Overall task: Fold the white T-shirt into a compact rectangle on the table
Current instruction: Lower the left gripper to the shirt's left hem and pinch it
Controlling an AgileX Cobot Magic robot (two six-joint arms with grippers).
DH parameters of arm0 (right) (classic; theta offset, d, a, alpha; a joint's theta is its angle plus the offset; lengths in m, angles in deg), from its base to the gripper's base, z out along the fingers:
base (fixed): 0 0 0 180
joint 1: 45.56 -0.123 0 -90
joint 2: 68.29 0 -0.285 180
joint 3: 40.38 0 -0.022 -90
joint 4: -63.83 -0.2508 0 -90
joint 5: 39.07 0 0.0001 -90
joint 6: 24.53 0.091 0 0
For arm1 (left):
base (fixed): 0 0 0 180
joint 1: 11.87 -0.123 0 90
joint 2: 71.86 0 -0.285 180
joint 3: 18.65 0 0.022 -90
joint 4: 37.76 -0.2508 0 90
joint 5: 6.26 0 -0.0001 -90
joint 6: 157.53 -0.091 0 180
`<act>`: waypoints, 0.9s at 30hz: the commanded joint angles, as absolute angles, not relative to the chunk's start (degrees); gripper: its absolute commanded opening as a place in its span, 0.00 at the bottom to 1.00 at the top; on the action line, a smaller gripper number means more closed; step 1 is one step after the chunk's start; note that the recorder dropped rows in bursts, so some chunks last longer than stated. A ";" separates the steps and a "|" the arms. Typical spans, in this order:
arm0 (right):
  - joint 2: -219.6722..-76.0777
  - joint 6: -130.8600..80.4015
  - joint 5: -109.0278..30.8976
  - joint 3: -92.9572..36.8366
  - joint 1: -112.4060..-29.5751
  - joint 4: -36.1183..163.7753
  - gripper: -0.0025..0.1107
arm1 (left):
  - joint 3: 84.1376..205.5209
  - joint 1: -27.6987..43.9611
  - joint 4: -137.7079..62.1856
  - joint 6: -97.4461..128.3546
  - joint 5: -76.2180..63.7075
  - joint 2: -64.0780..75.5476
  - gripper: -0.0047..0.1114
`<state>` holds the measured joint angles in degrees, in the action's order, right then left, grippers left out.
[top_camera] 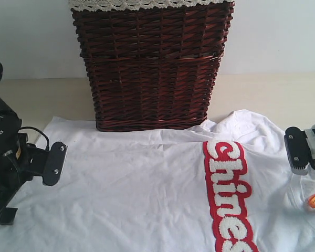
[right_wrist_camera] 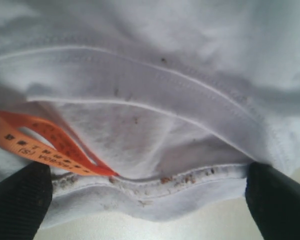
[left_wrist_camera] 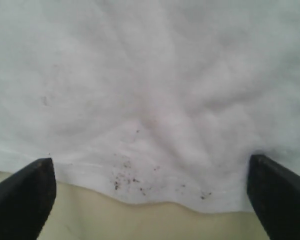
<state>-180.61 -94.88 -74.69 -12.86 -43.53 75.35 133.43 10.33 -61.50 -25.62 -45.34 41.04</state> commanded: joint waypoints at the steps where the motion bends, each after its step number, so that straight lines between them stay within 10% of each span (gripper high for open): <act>1: -181.14 -94.79 -71.69 -12.62 -43.59 75.80 0.95 | 132.67 8.38 -61.90 -25.20 -43.47 43.05 0.94; 27: -181.14 -94.79 -71.45 -12.62 -43.59 71.32 0.95 | 131.22 8.06 -64.06 -29.37 -41.72 41.46 0.94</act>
